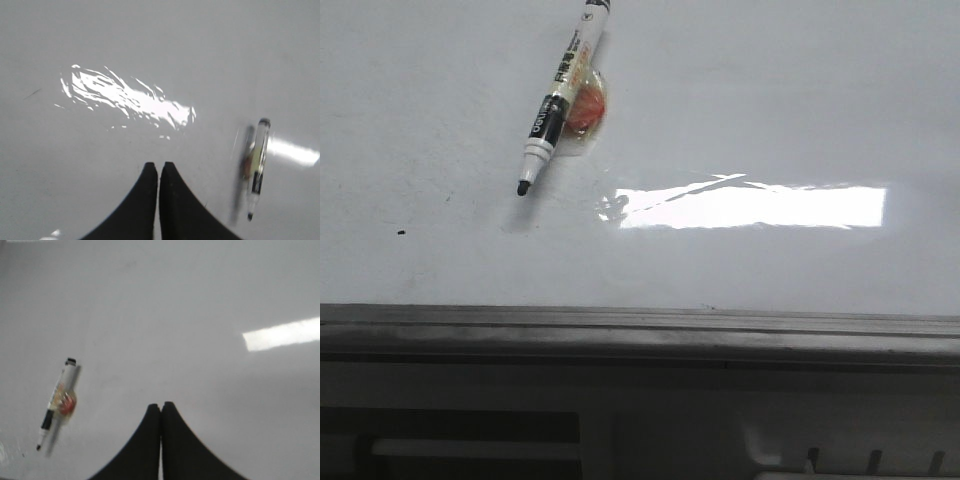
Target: Write number 6 on whiteboard
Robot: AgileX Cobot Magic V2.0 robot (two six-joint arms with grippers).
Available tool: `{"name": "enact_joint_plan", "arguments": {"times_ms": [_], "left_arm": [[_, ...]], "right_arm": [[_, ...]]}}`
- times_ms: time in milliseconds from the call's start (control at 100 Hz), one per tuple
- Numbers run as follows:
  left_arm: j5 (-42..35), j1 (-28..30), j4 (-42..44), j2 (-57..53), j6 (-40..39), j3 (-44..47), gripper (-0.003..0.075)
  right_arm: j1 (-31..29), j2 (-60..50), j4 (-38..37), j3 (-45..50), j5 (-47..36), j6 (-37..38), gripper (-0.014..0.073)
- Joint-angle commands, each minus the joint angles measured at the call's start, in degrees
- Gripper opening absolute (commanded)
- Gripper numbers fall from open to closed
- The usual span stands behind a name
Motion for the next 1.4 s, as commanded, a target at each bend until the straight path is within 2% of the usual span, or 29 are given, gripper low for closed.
{"name": "enact_joint_plan", "arguments": {"times_ms": [0, 80, 150, 270, 320, 370, 450, 770, 920, 1170, 1270, 1340, 1390], "left_arm": [[4.9, -0.4, 5.6, 7.7, 4.5, -7.4, -0.0018], [9.4, -0.4, 6.0, 14.9, 8.5, -11.8, -0.0011], [11.8, -0.4, 5.2, 20.2, 11.5, -14.6, 0.0050], [10.8, -4.0, -0.9, 26.7, 18.7, -17.3, 0.0293], [9.8, -6.5, -4.3, 29.1, 22.5, -17.9, 0.0368], [9.3, -9.2, -6.5, 31.4, 26.8, -18.6, 0.0398], [7.2, -13.9, -9.1, 35.3, 30.1, -19.3, 0.0388], [-7.5, -28.5, -16.0, 48.1, 30.1, -22.5, 0.0377], [-13.2, -31.5, -16.3, 53.3, 30.1, -24.0, 0.0377], [-14.1, -32.0, -17.0, 59.3, 30.1, -26.5, 0.0374], [-14.1, -32.0, -17.0, 60.9, 30.1, -27.0, 0.0312], [-14.0, -32.0, -17.0, 61.6, 30.1, -27.0, 0.0205], [-13.6, -32.0, -17.0, 62.1, 30.1, -27.0, 0.0090]], "right_arm": [[0.0, 4.6, -2.0, -5.8, 2.9, -3.8, -0.0064], [0.0, 8.0, -2.0, -8.7, 5.8, -4.8, -0.0050], [0.0, 9.8, -2.0, -10.6, 7.5, -4.8, 0.0000], [0.0, 12.3, -2.0, -12.9, 9.5, -6.1, 0.0184], [0.0, 13.2, -1.9, -13.4, 9.9, -6.1, 0.0266], [0.0, 13.7, -1.9, -13.6, 10.6, -6.1, 0.0330], [0.0, 14.4, -1.9, -13.7, 11.7, -6.1, 0.0374], [0.0, 14.6, -1.9, -13.7, 12.2, -6.1, 0.0374], [0.0, 14.6, -1.9, -13.7, 12.2, -6.1, 0.0374], [0.0, 14.6, -1.9, -13.7, 12.1, -6.1, 0.0374], [0.0, 14.6, -1.9, -13.7, 11.7, -6.1, 0.0374], [0.0, 14.6, -1.9, -13.7, 11.4, -6.5, 0.0373], [0.0, 14.6, -1.9, -13.7, 11.2, -6.5, 0.0373]]}}
